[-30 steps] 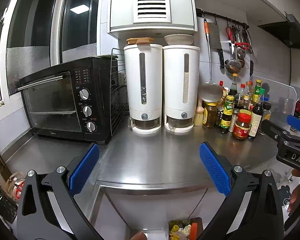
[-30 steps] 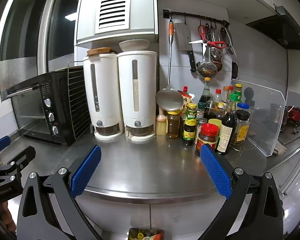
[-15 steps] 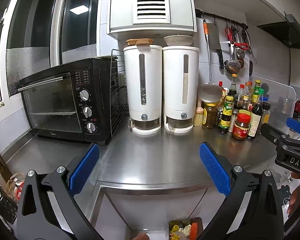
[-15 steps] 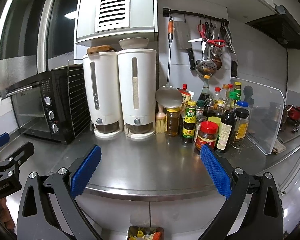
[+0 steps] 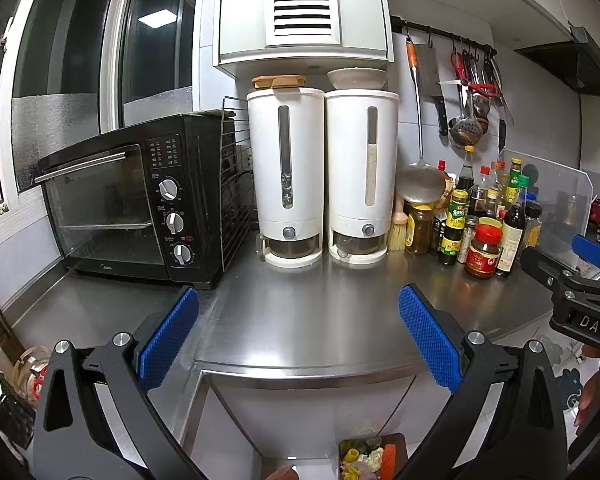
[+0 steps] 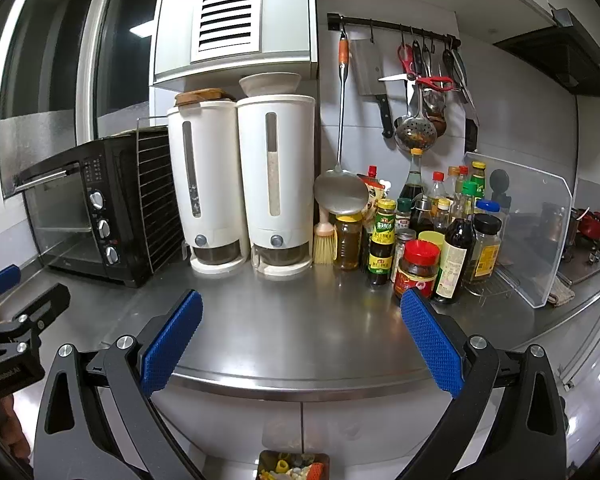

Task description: Collect trash

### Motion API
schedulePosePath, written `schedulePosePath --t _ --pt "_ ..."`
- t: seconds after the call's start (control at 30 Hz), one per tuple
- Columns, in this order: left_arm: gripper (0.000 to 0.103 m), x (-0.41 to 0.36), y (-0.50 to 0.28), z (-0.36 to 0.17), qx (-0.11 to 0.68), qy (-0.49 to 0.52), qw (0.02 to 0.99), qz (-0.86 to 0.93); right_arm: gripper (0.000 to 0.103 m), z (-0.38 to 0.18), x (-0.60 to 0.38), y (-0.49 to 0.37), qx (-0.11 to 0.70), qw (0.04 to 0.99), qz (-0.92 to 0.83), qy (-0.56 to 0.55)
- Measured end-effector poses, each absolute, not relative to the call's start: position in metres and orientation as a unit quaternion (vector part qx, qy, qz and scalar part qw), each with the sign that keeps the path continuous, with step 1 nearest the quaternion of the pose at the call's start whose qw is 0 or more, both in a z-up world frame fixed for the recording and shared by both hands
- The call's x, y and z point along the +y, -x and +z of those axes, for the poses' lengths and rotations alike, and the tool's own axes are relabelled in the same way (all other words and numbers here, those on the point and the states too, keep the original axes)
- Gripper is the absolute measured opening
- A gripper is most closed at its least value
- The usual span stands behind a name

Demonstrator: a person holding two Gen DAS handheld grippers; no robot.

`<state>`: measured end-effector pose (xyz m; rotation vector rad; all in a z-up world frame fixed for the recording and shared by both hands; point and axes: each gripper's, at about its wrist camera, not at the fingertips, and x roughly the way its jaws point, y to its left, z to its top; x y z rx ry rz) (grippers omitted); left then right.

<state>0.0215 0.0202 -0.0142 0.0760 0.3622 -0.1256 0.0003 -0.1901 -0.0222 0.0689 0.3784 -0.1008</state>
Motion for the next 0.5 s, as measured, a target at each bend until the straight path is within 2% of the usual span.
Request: schedulePosePath --t 0.5 --pt "0.095 0.0227 -0.0222 -0.014 0.177 -0.036 0.981 -0.064 0.1 -0.0209 -0.1861 -0.0045 0.19 0.98 -0.048 -0.033"
